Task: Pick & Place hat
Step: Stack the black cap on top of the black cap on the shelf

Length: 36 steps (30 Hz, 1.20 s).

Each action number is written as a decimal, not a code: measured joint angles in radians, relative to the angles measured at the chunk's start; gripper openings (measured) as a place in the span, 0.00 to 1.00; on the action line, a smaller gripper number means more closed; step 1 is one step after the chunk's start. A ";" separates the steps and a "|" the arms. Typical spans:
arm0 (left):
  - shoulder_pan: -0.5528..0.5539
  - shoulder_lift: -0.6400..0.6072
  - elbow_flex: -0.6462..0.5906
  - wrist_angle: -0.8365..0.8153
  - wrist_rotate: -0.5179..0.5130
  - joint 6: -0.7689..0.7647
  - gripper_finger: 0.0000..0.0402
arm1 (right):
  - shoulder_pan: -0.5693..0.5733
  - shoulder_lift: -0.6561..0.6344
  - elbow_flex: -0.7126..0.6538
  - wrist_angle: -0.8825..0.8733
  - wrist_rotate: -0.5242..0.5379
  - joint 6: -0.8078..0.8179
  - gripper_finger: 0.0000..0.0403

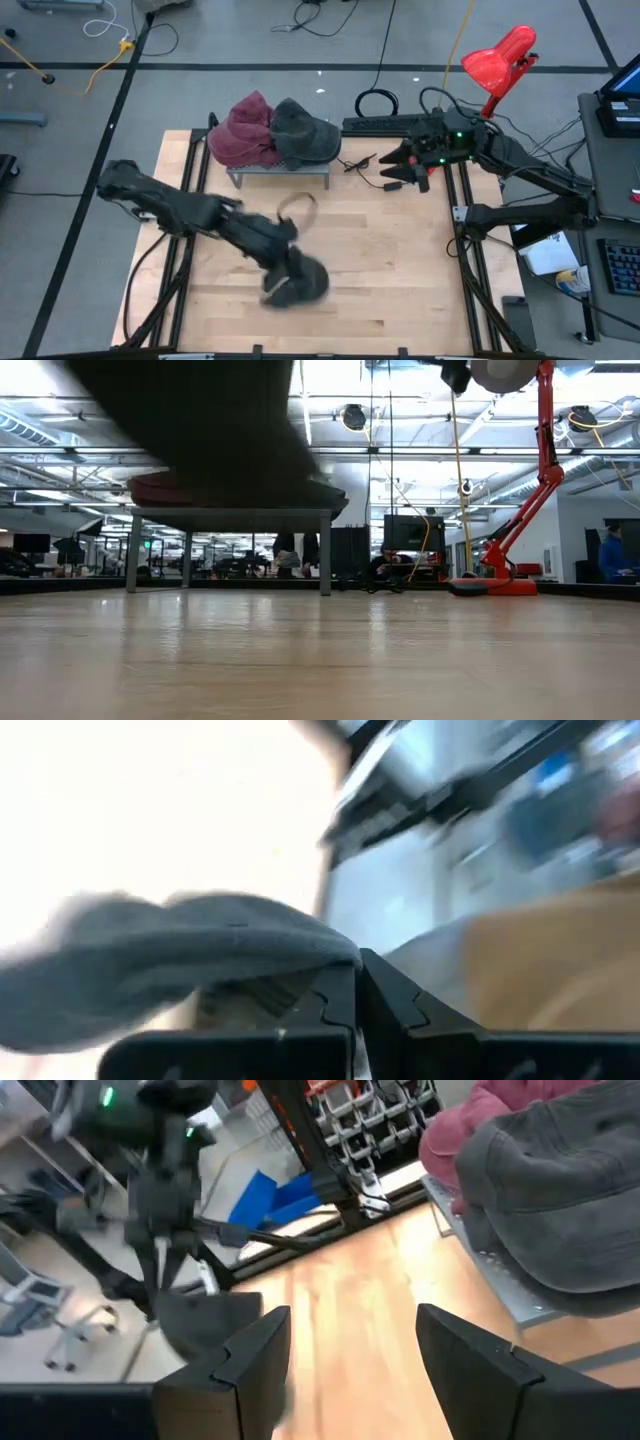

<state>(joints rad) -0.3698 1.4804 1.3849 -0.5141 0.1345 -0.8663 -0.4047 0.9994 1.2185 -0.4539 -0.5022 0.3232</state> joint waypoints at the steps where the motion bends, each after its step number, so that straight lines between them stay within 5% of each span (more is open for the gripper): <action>1: 0.003 -0.035 0.000 0.031 -0.002 -0.015 0.00 | 0.005 -0.009 0.000 0.001 -0.001 0.016 0.52; 5: 0.017 -0.163 0.000 0.196 -0.022 -0.060 0.00 | 0.037 -0.041 0.000 0.000 -0.001 0.115 0.52; 10: 0.036 -0.293 0.001 0.399 -0.094 0.070 0.00 | 0.095 -0.041 -0.005 0.058 0.000 0.292 0.52; 17: 0.097 -0.396 0.001 0.536 -0.111 0.245 0.00 | 0.167 -0.021 -0.145 0.534 0.001 0.592 0.62; 26: 0.223 -0.426 0.001 0.700 0.037 0.346 0.00 | 0.212 0.064 -0.406 1.199 0.115 0.914 0.83; 32: 0.322 -0.380 0.001 0.727 0.097 0.330 0.00 | 0.235 0.136 -0.417 1.274 0.181 0.881 0.82; 36: 0.408 -0.315 0.001 0.888 0.224 0.288 0.00 | 0.246 0.181 -0.383 1.286 0.186 0.866 0.81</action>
<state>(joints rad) 0.0382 1.1650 1.3861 0.3735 0.3588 -0.5786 -0.1585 1.1806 0.8357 0.8322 -0.3161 1.1889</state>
